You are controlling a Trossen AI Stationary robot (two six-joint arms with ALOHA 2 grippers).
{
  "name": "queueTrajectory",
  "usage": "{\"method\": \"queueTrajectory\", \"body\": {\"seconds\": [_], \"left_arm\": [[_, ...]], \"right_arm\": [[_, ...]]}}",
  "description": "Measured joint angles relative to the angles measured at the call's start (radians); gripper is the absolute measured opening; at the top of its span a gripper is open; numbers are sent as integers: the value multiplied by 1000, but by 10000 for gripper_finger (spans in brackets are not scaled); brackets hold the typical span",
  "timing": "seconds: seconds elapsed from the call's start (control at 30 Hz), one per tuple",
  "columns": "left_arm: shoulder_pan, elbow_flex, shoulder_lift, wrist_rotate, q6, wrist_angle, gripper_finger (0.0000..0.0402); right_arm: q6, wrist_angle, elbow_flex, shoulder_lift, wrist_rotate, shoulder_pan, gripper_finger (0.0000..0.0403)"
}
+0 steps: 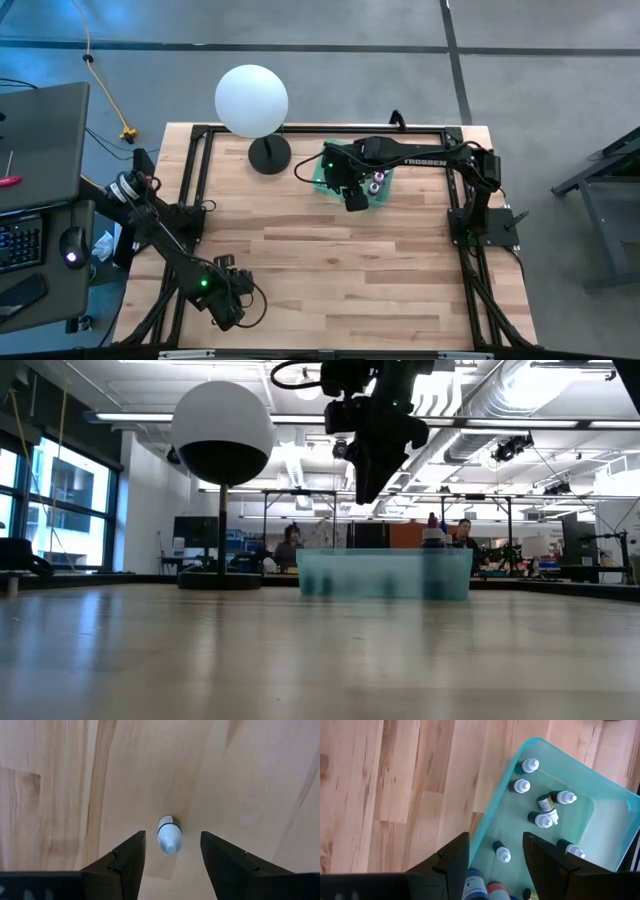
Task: Pick & Place food coloring
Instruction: Put the small black food coloring bottle into the green bin
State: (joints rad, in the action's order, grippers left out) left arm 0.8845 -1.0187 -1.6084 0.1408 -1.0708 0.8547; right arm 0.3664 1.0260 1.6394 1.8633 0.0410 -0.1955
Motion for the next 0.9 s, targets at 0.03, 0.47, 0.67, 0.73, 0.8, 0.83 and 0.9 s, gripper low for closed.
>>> {"method": "queueTrajectory", "body": {"seconds": [0.03, 0.47, 0.67, 0.73, 0.8, 0.83, 0.9], "left_arm": [[0, 0, -5, 0, 0, 0, 186], [0, 0, -12, -2, -26, -53, 186], [0, 0, -12, 16, -32, -27, 186], [-1, 0, -13, 19, -27, 2, 186], [-1, 0, -13, 19, -26, 34, 186], [0, 0, -13, 18, -26, 41, 186], [0, 17, -13, 6, -26, 14, 186]], "right_arm": [[0, 0, 0, 0, 0, 0, 177], [0, -3, 0, 0, 0, 0, 177], [0, -5, 0, 0, 0, 0, 177], [0, -5, 0, 0, -1, 0, 177], [0, -7, 0, 0, -1, 0, 177], [0, -10, 0, 0, -1, 0, 177], [0, -14, 0, 0, -1, 0, 177]]}}
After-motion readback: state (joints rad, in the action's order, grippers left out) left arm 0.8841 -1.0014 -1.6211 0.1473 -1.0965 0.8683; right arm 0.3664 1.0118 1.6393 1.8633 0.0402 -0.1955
